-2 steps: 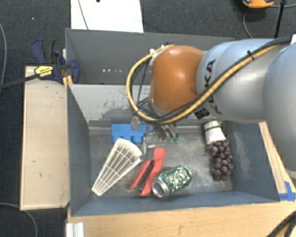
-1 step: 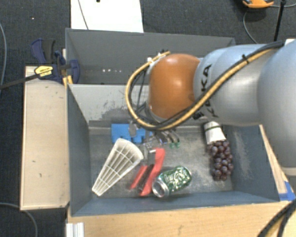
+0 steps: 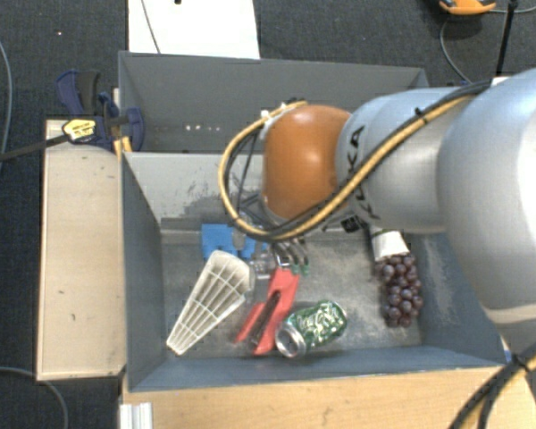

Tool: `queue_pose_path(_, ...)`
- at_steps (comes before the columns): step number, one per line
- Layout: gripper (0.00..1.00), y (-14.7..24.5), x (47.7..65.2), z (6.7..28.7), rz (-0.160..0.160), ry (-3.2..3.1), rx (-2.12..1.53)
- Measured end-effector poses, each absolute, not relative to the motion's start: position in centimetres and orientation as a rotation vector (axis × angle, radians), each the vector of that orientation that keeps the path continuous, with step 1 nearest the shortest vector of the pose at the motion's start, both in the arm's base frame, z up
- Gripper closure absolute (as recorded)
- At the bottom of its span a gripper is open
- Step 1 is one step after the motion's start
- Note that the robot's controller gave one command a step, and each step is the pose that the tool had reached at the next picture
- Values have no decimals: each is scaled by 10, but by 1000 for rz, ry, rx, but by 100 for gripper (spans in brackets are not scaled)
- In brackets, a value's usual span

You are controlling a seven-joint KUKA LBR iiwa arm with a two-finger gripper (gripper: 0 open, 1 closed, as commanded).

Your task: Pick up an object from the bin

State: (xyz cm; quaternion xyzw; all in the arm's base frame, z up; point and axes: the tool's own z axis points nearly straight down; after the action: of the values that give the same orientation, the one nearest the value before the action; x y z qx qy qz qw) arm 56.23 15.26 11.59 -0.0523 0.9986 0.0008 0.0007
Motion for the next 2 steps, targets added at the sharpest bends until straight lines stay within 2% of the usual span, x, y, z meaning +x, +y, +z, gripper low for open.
queue_pose_path(1,0,165,568,103,3,3114,-357)
queue_pose_path(2,0,178,571,84,0,3022,-830)
